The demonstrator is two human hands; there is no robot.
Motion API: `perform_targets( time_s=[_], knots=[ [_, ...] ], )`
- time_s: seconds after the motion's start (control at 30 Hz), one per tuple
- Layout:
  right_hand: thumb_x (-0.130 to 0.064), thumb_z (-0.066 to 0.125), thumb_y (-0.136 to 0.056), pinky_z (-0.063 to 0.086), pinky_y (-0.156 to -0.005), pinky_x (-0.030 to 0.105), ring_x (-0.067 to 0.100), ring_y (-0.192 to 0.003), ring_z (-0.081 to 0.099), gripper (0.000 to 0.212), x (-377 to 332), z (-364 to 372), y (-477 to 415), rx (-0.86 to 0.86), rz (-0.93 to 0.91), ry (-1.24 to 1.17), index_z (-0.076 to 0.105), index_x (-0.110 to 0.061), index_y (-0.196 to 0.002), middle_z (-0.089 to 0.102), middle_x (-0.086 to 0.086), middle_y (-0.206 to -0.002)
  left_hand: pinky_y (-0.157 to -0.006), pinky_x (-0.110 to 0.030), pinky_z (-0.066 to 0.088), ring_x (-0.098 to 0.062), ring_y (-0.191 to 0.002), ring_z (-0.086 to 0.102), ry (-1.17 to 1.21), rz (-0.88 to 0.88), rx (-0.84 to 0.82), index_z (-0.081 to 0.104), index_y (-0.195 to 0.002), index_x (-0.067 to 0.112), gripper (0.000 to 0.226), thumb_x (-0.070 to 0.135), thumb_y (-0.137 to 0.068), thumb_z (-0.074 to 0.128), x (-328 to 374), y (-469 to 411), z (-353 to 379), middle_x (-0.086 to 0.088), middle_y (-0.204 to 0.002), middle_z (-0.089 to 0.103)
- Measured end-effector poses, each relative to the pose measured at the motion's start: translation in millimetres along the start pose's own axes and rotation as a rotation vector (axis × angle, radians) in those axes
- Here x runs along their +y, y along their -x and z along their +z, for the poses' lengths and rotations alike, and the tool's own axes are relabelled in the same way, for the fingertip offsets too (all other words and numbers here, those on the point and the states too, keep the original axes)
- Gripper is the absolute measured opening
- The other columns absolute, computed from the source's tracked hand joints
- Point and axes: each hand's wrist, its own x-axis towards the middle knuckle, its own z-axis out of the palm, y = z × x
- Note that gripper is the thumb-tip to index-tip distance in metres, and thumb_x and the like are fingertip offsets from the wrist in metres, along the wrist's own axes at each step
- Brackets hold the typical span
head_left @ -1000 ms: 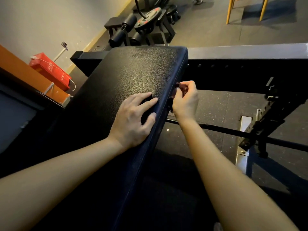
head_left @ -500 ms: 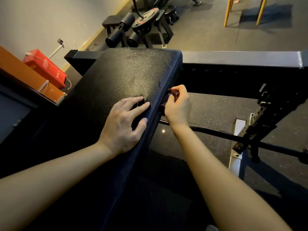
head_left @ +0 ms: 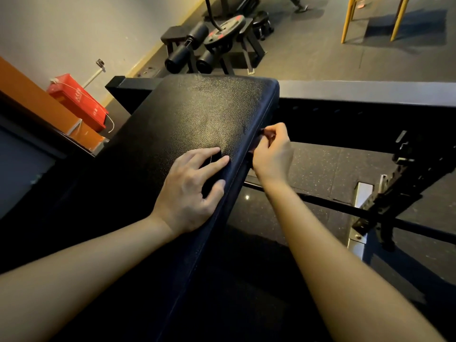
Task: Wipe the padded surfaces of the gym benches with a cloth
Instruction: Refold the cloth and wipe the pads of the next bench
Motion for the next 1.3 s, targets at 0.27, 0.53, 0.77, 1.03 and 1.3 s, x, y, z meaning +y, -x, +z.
perform_targets(
  time_s=[0.27, 0.53, 0.77, 1.03, 1.3],
  knots=[
    [-0.004, 0.061, -0.091, 0.053, -0.078, 0.038, 0.017, -0.085, 0.065, 0.012, -7.3, -35.1, 129.4, -0.219, -0.149, -0.183, 0.063, -0.013, -0.099, 0.066, 0.001, -0.092, -0.112, -0.048, 0.040, -0.028, -0.131, 0.053, -0.006, 0.013, 0.011, 0.068, -0.133, 0.014, 0.047, 0.033, -0.092, 0.055, -0.8, -0.3, 0.9, -0.005, -0.143, 0.059],
    [-0.009, 0.055, -0.093, 0.053, -0.076, 0.047, 0.023, -0.082, 0.064, 0.009, 0.2, -4.3, 40.4, 0.009, -0.051, -0.105, 0.060, -0.012, -0.099, 0.066, 0.004, -0.091, -0.113, -0.046, 0.040, -0.026, -0.132, 0.052, 0.009, 0.005, 0.012, 0.068, -0.133, 0.014, 0.047, 0.033, -0.093, 0.054, 0.0, 0.7, -0.4, -0.004, -0.143, 0.058],
    [-0.001, 0.057, -0.088, 0.051, -0.074, 0.041, 0.021, -0.079, 0.061, 0.014, -0.3, -21.1, 76.5, -0.167, -0.164, -0.125, 0.061, -0.012, -0.096, 0.064, 0.003, -0.087, -0.114, -0.043, 0.039, -0.027, -0.132, 0.052, -0.002, 0.008, 0.007, 0.067, -0.135, 0.014, 0.048, 0.032, -0.093, 0.054, 1.0, -0.5, -0.3, -0.005, -0.144, 0.057],
    [-0.002, 0.053, -0.091, 0.052, -0.075, 0.044, 0.024, -0.083, 0.062, 0.014, 13.5, 2.6, 20.5, 0.021, -0.020, -0.093, 0.057, -0.011, -0.101, 0.065, 0.006, -0.092, -0.113, -0.046, 0.039, -0.028, -0.132, 0.051, -0.013, 0.002, -0.012, 0.066, -0.136, 0.013, 0.048, 0.032, -0.093, 0.053, 1.6, -0.5, -0.4, -0.006, -0.144, 0.057],
    [-0.004, 0.052, -0.089, 0.049, -0.076, 0.039, 0.025, -0.083, 0.061, 0.013, 8.9, -1.2, 3.1, -0.065, -0.116, -0.096, 0.059, -0.011, -0.097, 0.065, 0.008, -0.090, -0.117, -0.037, 0.032, -0.022, -0.136, 0.048, -0.018, -0.009, -0.025, 0.065, -0.138, 0.016, 0.049, 0.034, -0.094, 0.051, 5.3, -1.8, -3.7, -0.002, -0.147, 0.054]
  ],
)
